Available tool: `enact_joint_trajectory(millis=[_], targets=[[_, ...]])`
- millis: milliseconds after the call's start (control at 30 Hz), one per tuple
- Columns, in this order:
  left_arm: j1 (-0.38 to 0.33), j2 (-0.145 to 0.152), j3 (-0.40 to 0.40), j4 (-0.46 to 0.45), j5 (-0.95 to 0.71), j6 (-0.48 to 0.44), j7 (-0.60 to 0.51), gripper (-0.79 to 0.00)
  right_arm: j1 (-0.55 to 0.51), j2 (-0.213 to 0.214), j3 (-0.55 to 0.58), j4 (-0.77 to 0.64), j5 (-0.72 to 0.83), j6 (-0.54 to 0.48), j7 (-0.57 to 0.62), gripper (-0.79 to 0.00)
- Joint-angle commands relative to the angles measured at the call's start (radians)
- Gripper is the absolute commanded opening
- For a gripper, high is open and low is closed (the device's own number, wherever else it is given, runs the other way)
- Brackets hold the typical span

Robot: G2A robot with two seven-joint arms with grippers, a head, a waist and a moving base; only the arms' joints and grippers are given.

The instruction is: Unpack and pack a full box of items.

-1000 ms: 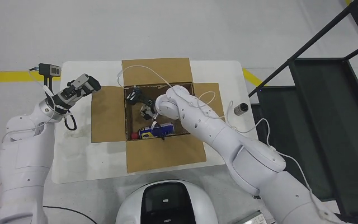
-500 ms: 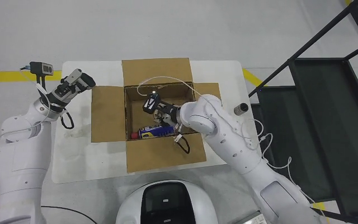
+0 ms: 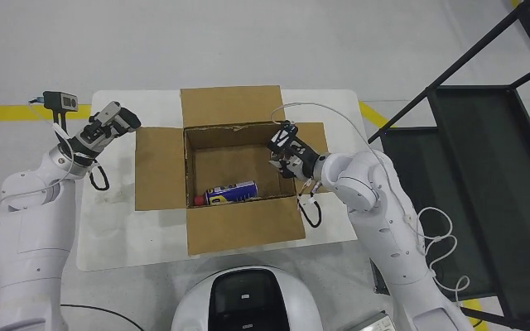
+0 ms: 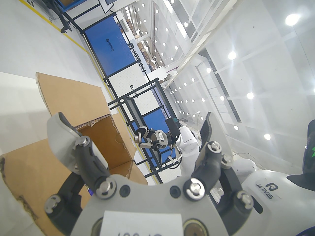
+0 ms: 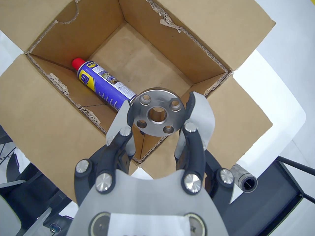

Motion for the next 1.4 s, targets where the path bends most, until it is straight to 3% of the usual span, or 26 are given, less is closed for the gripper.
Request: enact_joint_trajectory(millis=[0,467,833,1067,1367], targets=[[0.000,0.000,0.000,0.000,0.000,0.000,0.000,0.000,0.000,0.000,-0.001,0.000,0.000,0.000,0.001,-0.785],[0.000,0.000,0.000,0.000,0.000,0.000,0.000,0.000,-0.011,0.004,0.015,-0.003,-0.028,0.003,-0.018,-0.785],[0.000,0.000,0.000,0.000,0.000,0.000,0.000,0.000,-0.177,0.058,0.378,-0.071,0.060,-0.059,0.061,-0.785],[0.000,0.000,0.000,0.000,0.000,0.000,0.000,0.000,-0.218,0.071,0.424,0.089,0.085,-0.042,0.023,-0.785],[0.000,0.000,0.000,0.000,0.000,0.000,0.000,0.000,-0.127,0.081,0.354,0.383,0.014,-0.016,-0.033,-0.785]])
